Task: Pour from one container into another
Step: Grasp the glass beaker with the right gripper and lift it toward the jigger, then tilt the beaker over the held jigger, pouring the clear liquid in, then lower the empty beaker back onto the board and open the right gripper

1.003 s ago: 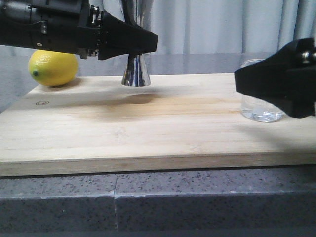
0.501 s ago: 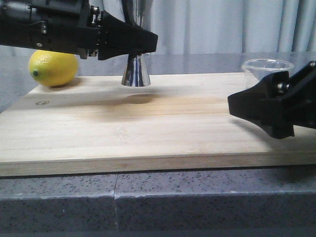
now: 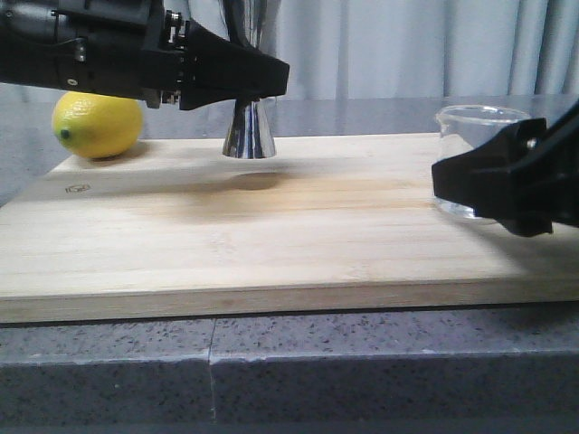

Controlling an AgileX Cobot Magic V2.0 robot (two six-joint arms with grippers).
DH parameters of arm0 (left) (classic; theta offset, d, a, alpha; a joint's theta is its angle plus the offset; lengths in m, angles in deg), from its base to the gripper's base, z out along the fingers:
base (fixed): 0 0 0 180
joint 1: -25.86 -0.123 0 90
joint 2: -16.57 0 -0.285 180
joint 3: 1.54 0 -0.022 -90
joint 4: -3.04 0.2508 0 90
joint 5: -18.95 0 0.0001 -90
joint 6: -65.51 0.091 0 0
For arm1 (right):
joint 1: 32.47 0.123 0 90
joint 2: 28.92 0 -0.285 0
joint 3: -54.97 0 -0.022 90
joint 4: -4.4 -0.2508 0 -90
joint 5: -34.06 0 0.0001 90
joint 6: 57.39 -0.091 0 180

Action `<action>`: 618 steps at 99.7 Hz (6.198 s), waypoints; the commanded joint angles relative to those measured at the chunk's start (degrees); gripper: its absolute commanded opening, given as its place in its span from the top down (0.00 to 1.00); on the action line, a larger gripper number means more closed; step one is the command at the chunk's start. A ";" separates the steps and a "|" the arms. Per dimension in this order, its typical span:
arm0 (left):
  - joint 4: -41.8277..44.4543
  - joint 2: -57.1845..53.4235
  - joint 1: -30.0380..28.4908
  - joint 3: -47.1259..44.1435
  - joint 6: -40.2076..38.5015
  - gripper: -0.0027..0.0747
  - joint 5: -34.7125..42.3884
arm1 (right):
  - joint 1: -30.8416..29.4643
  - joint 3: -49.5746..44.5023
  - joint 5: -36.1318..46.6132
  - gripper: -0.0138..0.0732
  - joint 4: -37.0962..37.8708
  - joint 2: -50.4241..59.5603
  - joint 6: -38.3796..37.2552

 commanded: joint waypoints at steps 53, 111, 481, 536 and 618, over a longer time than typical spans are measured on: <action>-4.55 -3.07 0.43 1.69 0.22 0.77 -5.98 | 0.00 34.39 -36.82 0.51 2.42 6.63 2.42; -4.55 -3.07 0.43 1.69 0.22 0.77 -5.98 | 0.06 64.76 -68.02 0.51 21.16 -6.19 4.97; -4.55 -3.07 0.43 1.69 0.22 0.77 -5.98 | 14.37 76.94 -84.30 0.51 60.44 -16.85 1.55; -4.55 -3.07 0.43 1.69 0.22 0.77 -5.98 | -4.34 50.30 -55.91 0.51 49.07 4.33 -33.74; -4.55 -3.07 0.43 1.69 0.22 0.77 -5.86 | -21.21 17.63 -9.55 0.51 46.31 1.92 -36.78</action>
